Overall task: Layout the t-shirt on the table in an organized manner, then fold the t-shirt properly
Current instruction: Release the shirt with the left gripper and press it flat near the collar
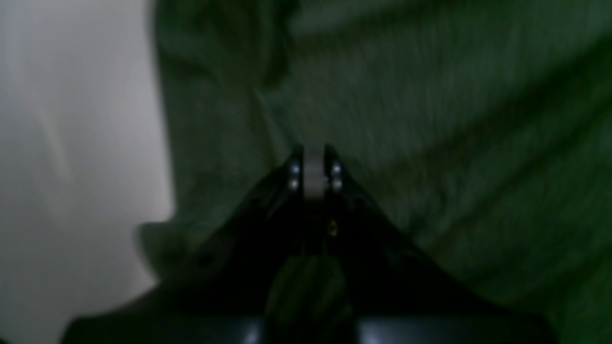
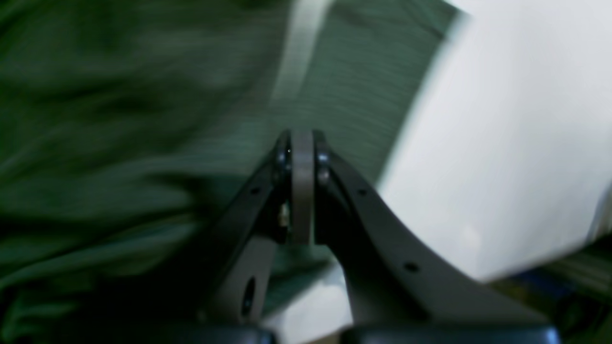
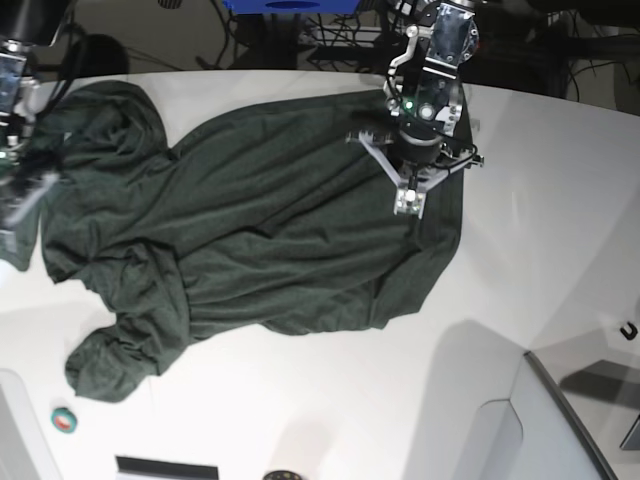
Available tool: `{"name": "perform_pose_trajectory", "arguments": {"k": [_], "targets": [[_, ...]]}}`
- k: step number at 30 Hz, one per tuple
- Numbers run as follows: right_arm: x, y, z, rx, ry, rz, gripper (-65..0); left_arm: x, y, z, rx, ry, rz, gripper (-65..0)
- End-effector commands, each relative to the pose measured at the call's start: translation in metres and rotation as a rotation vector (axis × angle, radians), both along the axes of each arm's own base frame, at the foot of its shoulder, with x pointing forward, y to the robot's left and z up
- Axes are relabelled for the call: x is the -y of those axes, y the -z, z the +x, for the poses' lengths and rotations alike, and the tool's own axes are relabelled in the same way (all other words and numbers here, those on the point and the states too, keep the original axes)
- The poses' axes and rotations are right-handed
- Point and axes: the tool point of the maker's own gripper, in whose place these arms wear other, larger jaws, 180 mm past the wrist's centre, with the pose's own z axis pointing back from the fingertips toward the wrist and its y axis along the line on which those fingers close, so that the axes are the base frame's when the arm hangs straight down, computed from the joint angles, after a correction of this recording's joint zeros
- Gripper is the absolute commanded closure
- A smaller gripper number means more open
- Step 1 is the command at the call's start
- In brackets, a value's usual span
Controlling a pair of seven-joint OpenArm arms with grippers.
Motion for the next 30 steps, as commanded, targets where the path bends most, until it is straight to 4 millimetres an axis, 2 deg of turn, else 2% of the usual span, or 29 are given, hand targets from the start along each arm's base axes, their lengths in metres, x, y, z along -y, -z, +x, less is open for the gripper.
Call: {"name": "perform_pose_trajectory", "arguments": {"k": [1,2,5,7,9,12,17,22,25,26,28,30], "targets": [[0.020,-0.016,0.001,0.043,0.045,-0.037,-0.9,-0.016,-0.005,0.007,0.038,-0.002,0.044,0.0],[0.028,-0.020,0.001,0.064,0.071,-0.039,-0.9,-0.024,-0.001,0.006,0.034,0.004,0.063,0.0],[0.047,-0.009,-0.007,0.047,0.131,-0.021,-3.0,-0.037,0.004,0.013,0.030,0.008,0.095,0.0],[0.057,0.002,-0.009,0.021,0.166,0.004,-12.2,-0.049,0.002,0.022,0.040,-0.013,0.112,0.0],[0.058,0.016,-0.013,-0.007,0.191,0.038,-22.4,-0.064,-0.002,0.031,0.054,-0.048,0.127,0.0],[0.061,0.025,-0.016,-0.002,0.225,0.068,-33.8,-0.071,-0.014,0.043,0.090,-0.071,0.128,0.0],[0.056,0.037,-0.002,0.023,0.238,0.119,-34.8,-0.063,-0.033,0.050,0.146,-0.066,0.108,0.0],[0.058,0.048,-0.010,-0.011,0.250,0.136,-34.8,-0.060,-0.038,0.035,0.150,-0.061,0.101,0.0],[0.055,0.055,-0.014,-0.027,0.254,0.149,-34.8,-0.066,-0.038,0.028,0.146,-0.053,0.117,0.0],[0.054,0.053,-0.013,-0.020,0.250,0.145,-34.7,-0.067,-0.037,0.025,0.140,-0.052,0.118,0.0],[0.053,0.033,0.002,0.089,0.221,0.116,-34.7,-0.067,-0.035,0.022,0.132,-0.051,0.119,0.0],[0.049,0.005,0.013,0.203,0.177,0.076,-34.7,-0.067,-0.032,0.020,0.123,-0.052,0.120,0.0]]}}
